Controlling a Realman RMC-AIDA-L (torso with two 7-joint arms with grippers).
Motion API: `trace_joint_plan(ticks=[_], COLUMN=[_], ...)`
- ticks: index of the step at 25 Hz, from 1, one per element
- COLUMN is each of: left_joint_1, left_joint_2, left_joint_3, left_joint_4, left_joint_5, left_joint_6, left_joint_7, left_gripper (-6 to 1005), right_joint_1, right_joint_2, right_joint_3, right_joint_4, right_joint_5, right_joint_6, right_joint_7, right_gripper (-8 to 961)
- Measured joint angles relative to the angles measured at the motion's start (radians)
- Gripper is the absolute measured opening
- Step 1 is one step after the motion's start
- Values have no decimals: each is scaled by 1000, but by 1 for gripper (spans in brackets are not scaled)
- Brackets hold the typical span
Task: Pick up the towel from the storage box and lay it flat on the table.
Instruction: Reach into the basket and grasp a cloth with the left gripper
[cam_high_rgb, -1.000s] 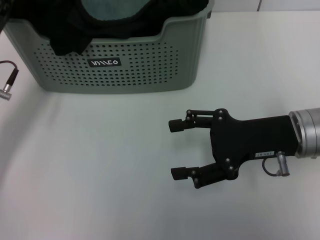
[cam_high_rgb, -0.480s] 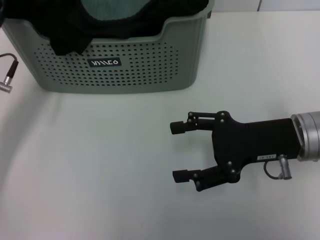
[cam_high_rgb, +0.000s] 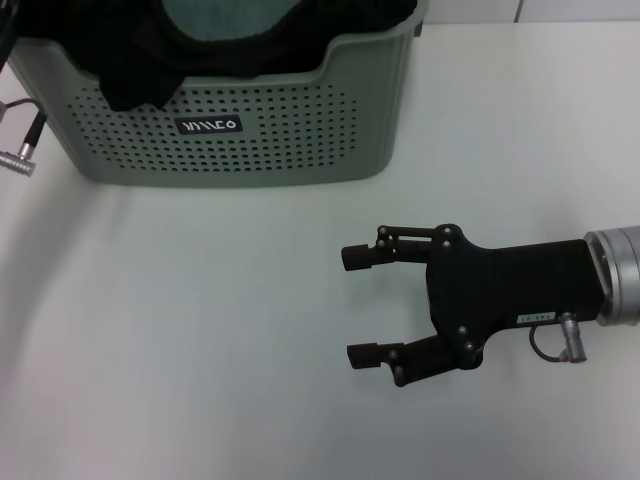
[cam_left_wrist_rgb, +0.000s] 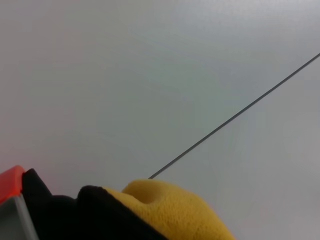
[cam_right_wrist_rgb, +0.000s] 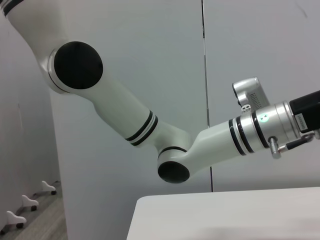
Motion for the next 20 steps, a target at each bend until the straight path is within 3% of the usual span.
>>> trace_joint_plan(ticks=[13, 16, 20], left_joint_1=[-7, -5, 12], left_joint_2=[0, 0, -1], left_joint_3=[2, 1, -1], left_joint_4=[-10, -13, -15], left_joint_5=[-29, -29, -35], left_joint_6=[12, 63, 225], left_joint_7=[2, -12, -24], left_gripper=[97, 66, 36], right_joint_1=[-9, -9, -9], right_joint_2=[0, 0, 0], right_joint_3=[-2, -2, -2], right_joint_4=[1, 4, 21], right_joint_5=[7, 9, 20], right_joint_6=[9, 9, 9], right_joint_7=[-24, -26, -44], right_gripper=[870, 870, 870])
